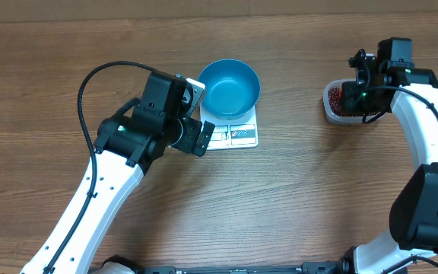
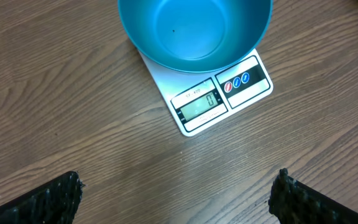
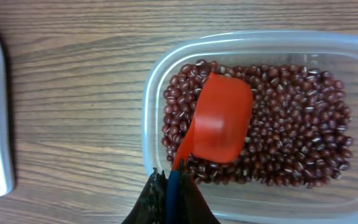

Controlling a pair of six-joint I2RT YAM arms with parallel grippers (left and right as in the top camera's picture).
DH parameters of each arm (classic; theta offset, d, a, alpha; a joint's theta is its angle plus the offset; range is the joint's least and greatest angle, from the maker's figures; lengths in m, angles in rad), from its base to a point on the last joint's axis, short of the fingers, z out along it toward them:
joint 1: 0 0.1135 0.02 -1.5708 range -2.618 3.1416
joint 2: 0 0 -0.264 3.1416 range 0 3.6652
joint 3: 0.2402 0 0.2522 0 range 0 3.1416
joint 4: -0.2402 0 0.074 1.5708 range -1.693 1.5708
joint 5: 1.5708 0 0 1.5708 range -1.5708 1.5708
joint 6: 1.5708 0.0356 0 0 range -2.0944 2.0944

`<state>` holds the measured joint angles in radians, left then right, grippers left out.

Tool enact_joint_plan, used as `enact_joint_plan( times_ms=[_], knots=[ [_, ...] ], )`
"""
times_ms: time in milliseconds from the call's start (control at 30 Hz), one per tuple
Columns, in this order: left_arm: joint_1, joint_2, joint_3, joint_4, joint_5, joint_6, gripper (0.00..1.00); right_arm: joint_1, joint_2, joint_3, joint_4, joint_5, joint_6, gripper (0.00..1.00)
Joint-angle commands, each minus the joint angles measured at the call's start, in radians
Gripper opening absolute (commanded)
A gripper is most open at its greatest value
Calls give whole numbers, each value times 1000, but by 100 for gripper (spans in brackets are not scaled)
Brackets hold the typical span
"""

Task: Scoop item into bowl and weigh 150g on scale
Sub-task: 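Lower the red cup into the beans and scoop with the right gripper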

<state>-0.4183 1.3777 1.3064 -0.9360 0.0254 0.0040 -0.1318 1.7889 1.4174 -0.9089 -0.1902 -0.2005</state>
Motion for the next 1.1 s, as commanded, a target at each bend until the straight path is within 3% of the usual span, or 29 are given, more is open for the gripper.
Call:
enact_joint_plan(
  times_ms=[0, 467, 1067],
  knots=[
    [-3, 8, 14, 2, -3, 19, 99, -11, 5, -7, 0, -162, 8, 4],
    [-3, 8, 14, 2, -3, 19, 100, -113, 5, -7, -27, -224, 8, 4],
    [-3, 8, 14, 1, -3, 19, 100, -145, 5, -8, -30, -291, -6, 4]
  ],
)
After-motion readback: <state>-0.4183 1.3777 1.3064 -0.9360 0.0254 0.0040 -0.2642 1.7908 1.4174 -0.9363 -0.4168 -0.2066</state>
